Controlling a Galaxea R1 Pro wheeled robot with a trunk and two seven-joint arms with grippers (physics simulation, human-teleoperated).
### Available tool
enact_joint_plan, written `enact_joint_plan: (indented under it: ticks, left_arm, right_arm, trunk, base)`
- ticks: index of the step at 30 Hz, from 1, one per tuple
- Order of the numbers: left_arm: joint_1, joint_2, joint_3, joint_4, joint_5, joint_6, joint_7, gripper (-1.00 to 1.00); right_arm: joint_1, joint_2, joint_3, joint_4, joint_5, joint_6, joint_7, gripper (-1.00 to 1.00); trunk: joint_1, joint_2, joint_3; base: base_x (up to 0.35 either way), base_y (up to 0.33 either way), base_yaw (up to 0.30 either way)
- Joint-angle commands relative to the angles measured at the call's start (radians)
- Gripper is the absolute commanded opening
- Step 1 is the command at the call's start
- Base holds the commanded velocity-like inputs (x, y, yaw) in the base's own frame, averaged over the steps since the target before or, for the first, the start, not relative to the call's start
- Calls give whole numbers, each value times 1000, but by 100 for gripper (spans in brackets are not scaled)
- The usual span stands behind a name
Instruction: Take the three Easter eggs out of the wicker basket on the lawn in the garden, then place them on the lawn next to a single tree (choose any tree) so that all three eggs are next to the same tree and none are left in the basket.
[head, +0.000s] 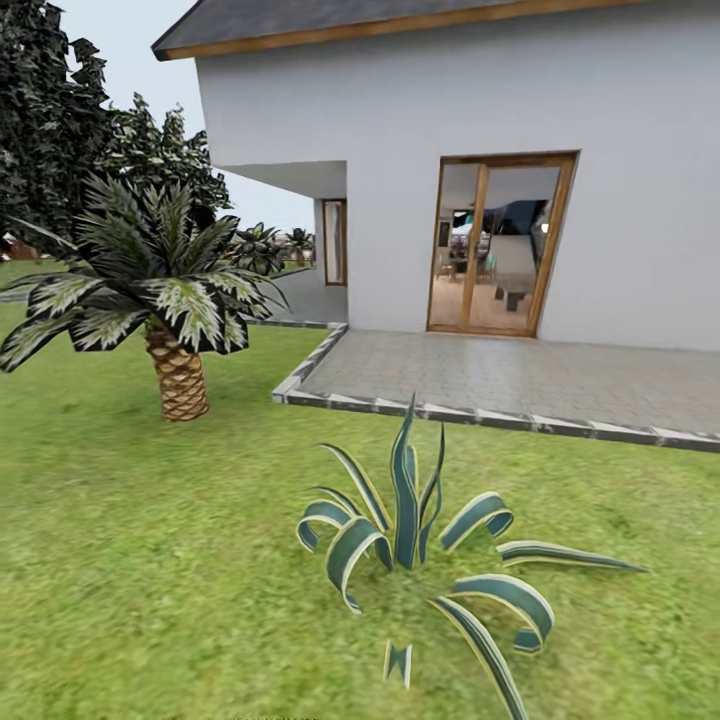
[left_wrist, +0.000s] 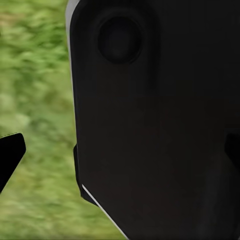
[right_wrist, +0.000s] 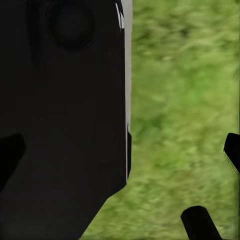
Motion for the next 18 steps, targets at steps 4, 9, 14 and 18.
enact_joint_plan:
  ticks: [4,9,14,18]
  left_arm:
    - [1,0,1,-2,1,1,-3,100]
    - [1,0,2,-2,1,1,-3,100]
    - [1,1,2,-1,-3,2,-5,100]
    - [1,1,2,0,-3,2,-6,100]
  right_arm:
    - [0,0,0,0,-1,0,-1,100]
    - [0,0,1,0,0,0,-1,100]
    - [0,0,7,0,5,0,-1,100]
    - [0,0,9,0,7,0,-1,100]
  trunk:
    - [0,0,-1]
    - [0,0,-1]
    - [0,0,-1]
    - [0,0,-1]
  base:
    - [0,1,257]
    - [0,0,257]
    - [-64,105,134]
    - [-173,252,16]
